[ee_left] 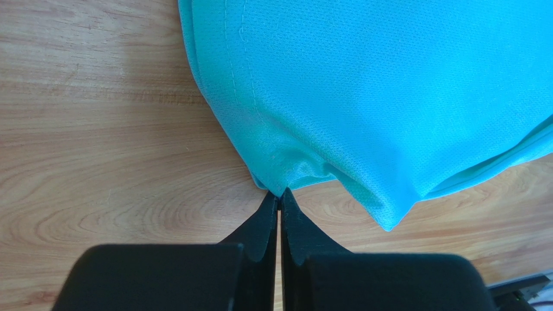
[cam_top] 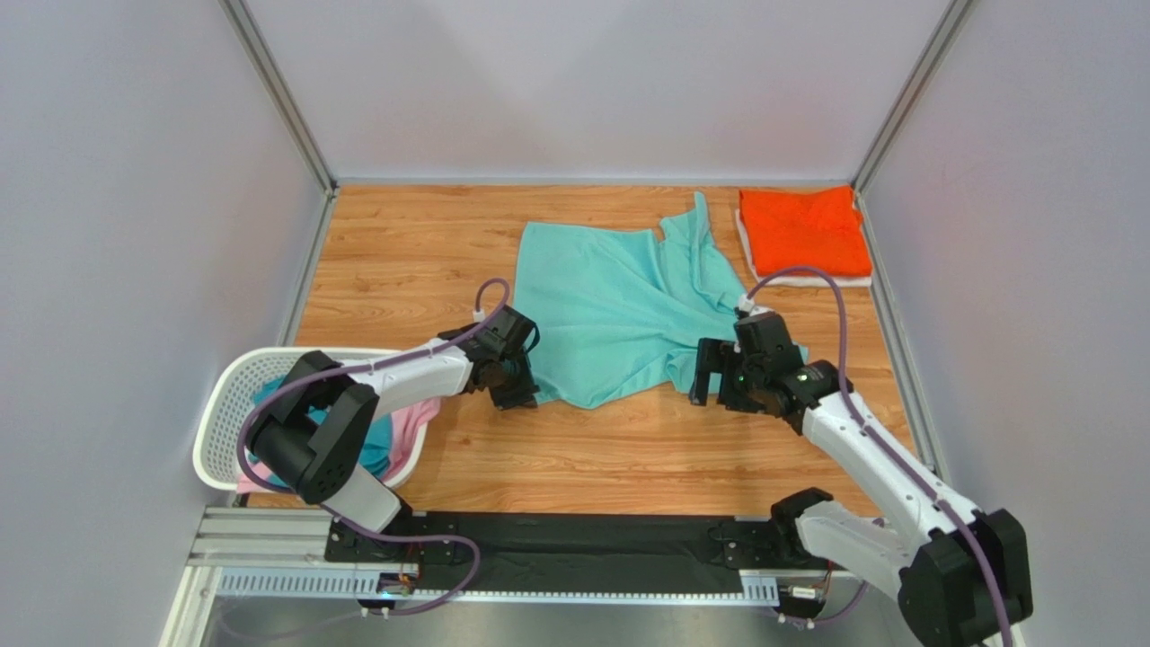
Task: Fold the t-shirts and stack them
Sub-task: Flatten the tshirt out
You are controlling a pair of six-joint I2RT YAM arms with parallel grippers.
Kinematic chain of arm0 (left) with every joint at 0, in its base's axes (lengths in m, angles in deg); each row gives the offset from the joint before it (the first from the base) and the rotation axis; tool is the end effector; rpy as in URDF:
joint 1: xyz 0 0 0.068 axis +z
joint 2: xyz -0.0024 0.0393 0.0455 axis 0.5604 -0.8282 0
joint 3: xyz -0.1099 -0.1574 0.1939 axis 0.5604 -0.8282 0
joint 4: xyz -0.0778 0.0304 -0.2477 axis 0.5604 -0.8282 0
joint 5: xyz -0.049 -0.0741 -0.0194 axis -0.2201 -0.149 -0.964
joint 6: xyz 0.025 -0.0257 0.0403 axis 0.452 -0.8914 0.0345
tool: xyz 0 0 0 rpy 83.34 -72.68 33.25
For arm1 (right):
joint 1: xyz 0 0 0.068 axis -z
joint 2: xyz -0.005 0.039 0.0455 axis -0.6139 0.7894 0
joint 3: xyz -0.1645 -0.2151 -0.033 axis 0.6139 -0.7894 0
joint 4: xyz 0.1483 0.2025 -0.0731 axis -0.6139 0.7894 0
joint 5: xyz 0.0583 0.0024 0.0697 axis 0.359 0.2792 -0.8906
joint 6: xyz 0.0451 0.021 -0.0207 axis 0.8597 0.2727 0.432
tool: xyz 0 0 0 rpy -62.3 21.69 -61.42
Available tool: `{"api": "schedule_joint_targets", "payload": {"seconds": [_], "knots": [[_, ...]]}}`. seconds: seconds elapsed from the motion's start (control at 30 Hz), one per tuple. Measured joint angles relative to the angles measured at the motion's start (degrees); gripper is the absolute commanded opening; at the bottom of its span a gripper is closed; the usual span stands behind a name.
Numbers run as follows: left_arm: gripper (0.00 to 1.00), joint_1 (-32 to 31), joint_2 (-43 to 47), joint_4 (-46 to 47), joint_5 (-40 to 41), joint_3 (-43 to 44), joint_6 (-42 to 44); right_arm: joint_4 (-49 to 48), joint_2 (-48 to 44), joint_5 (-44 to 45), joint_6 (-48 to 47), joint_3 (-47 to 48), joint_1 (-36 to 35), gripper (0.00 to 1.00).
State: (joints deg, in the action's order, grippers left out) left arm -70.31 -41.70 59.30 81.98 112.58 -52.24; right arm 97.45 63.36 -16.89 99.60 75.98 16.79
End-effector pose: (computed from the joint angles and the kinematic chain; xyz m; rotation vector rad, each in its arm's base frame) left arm 0.2254 -0.1655 0.1521 -0.4349 2.7757 -0.4474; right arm 0.1710 0.0650 0.2215 0.0914 2.6007 0.2650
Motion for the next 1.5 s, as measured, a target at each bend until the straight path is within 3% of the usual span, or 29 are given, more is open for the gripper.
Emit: {"api": "schedule_joint_targets", "payload": {"seconds": [0.23,0.4,0.57,0.6,0.67,0.7,0.93,1.0,1.23,1.5], "knots": [[0.0,0.2,2.9,-0.4,2.0,-2.3,0.0,-1.0,14.4,9.2,2.0,4.2,-11.6,0.87],[0.0,0.8,7.0,-2.9,4.5,-5.2,0.0,-5.2,27.4,13.8,3.5,9.6,-14.4,0.77],[0.0,1.0,8.3,-4.2,5.6,-6.0,0.1,-7.0,36.5,17.2,4.6,14.2,-14.4,0.54],[0.0,1.1,8.4,-4.2,5.7,-6.0,0.1,-7.3,37.1,17.9,4.9,14.7,-14.4,0.42],[0.0,1.2,8.5,-4.4,6.0,-6.1,0.2,-7.3,37.4,19.0,5.4,14.6,-14.4,0.36],[0.0,1.4,8.6,-4.5,6.2,-6.1,0.2,-7.2,37.2,19.8,5.7,14.3,-14.4,0.3],[0.0,2.9,9.6,-6.1,7.7,-6.1,0.4,-3.3,28.0,22.7,6.3,8.1,-14.5,0.13],[0.0,3.5,10.1,-6.5,8.2,-6.1,0.4,-1.5,23.7,22.9,6.9,6.2,-14.5,0.0],[0.0,4.2,14.1,-10.9,9.0,-3.3,1.3,6.2,10.7,25.8,8.5,6.4,-14.4,0.0],[0.0,4.2,29.1,-17.0,12.0,14.4,5.2,15.8,-2.6,31.4,4.1,25.9,-14.4,0.0]]}}
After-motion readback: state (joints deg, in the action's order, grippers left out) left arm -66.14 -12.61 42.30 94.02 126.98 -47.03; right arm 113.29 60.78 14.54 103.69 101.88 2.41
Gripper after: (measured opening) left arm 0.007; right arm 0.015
